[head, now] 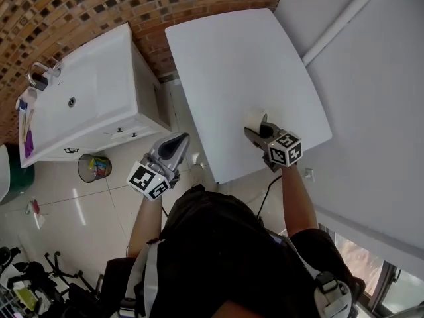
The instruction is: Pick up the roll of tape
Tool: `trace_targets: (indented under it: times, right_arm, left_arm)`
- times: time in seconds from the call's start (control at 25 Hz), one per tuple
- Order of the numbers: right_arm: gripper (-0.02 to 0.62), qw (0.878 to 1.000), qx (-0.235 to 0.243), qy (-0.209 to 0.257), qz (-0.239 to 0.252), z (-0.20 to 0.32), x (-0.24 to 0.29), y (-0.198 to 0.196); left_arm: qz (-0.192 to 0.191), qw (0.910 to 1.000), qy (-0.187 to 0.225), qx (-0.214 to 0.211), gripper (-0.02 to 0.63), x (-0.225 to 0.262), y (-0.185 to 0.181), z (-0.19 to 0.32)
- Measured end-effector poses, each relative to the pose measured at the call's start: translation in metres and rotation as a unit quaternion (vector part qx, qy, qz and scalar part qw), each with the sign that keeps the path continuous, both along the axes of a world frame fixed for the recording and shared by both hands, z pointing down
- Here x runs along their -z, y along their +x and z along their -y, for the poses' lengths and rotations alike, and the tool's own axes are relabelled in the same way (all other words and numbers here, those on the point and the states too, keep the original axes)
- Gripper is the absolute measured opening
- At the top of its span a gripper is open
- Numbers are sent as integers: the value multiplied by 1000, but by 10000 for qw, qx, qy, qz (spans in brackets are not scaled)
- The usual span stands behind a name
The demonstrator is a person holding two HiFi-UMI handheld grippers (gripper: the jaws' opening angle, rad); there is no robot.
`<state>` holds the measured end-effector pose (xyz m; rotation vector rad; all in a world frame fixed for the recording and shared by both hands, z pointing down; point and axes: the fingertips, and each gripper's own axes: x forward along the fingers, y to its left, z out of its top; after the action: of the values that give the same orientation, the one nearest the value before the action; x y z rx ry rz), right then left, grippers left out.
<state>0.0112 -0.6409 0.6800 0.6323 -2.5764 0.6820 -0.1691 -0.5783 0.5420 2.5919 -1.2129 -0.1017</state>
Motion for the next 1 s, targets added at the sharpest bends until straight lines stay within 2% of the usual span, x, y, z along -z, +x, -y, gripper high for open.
trace_targets:
  times: [0.08,0.16,0.36,0.44,0.68,0.84,1.0]
  right_arm:
    - [120,9930,-224,0,1155,-1,46,-1]
    - [120,9853,-280,62,1686,-3,73,1]
    - [120,9821,-264,496,1801,-15,105,12]
    - [120,9802,-279,537,1888,-21,113,16]
    - [120,9721,-128,487,2291,-55,146,30]
    - [120,9586,-93,355,2825,-68,163,36]
    - [120,9486,-147,91,3161,-82,167,43]
  left_arm:
    - [-88,9999,66,-4,2,4,1,3]
    - [-167,9998,132,-25,2,9,6,8]
    - [-243,9986,323,-328,2,23,32,16]
    - [-263,9982,407,-344,2,28,37,17]
    - [-295,9982,471,-224,2,40,52,-4]
    - [-332,9989,312,82,2,31,52,-27]
    - [-316,9991,258,145,2,31,54,-49]
